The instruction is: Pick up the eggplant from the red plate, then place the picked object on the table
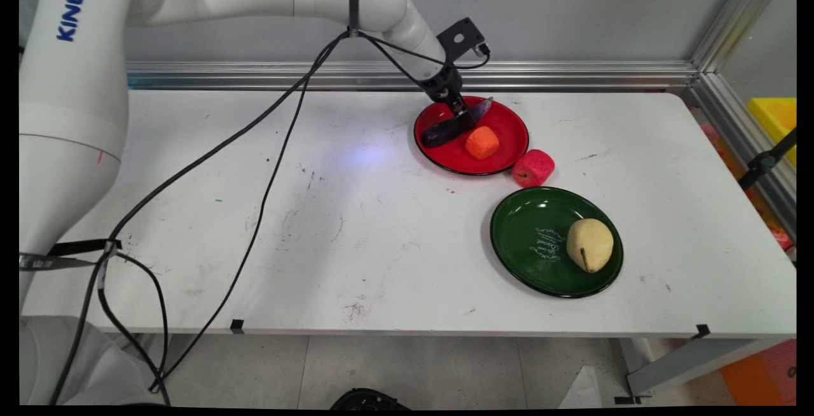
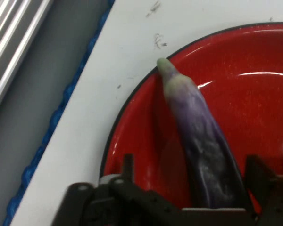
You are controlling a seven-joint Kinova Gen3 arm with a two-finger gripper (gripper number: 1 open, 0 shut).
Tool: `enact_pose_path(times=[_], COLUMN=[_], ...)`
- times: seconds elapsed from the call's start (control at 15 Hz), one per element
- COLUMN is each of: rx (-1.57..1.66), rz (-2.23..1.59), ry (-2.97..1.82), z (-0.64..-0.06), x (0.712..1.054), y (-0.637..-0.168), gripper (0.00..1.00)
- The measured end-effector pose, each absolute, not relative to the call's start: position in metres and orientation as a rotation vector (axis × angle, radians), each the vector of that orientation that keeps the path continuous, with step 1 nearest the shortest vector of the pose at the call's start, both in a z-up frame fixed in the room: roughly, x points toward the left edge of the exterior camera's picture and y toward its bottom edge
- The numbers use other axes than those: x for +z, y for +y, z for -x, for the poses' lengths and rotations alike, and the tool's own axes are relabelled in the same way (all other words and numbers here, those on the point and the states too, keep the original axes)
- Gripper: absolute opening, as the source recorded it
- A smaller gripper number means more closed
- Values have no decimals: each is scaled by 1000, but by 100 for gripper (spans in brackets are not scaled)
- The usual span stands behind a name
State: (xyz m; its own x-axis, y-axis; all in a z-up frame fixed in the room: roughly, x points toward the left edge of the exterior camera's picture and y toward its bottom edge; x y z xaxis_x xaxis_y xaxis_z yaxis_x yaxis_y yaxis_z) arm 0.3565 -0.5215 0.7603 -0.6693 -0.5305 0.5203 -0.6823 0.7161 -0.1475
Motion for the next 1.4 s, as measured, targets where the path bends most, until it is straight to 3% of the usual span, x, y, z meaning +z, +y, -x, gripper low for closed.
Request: enact_pose_path(times=[0.07, 0.67, 1.4], rx=[456, 421, 416], rz=[-924, -843, -739], ry=[-2477, -2471, -2441], z=[-356, -360, -376], x=[759, 775, 858], y=[-522, -515, -461], gripper=[0, 0, 0])
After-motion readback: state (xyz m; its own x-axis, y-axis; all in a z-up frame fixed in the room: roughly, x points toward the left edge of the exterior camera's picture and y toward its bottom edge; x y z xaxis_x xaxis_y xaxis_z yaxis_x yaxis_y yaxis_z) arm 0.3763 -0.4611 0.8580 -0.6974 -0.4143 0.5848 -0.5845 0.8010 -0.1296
